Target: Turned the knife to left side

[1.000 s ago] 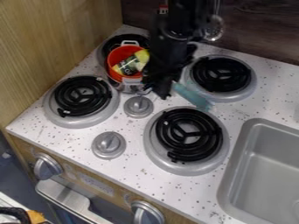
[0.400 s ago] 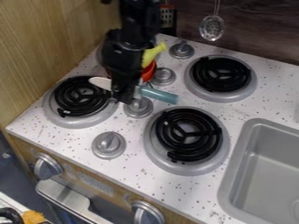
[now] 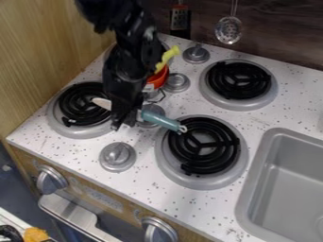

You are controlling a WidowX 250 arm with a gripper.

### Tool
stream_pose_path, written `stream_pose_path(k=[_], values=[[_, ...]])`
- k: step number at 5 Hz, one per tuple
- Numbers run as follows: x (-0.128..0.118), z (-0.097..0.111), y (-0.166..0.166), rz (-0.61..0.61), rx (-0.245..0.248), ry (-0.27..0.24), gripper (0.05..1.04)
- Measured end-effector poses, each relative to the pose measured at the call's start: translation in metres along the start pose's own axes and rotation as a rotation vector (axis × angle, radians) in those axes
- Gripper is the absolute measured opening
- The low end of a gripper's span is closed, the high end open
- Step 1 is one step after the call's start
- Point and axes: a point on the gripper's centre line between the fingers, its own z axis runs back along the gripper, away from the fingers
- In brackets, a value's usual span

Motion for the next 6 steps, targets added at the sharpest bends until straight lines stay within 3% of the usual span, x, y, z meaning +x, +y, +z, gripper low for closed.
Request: stream_pose_path(k=[2,3,5,6], values=[[-0.005,-0.016,-0.005,-0.044,-0.077,-0.015,0.108],[-0.006,-0.014,-0.003,-0.056,-0.068,-0.055,0.291],[-0.007,-0.003,-0.003,-0.063,-0.052,-0.097,0.860],[-0.005,0.011,-0.013,-0.074,-0.076,-0.099,1.001]])
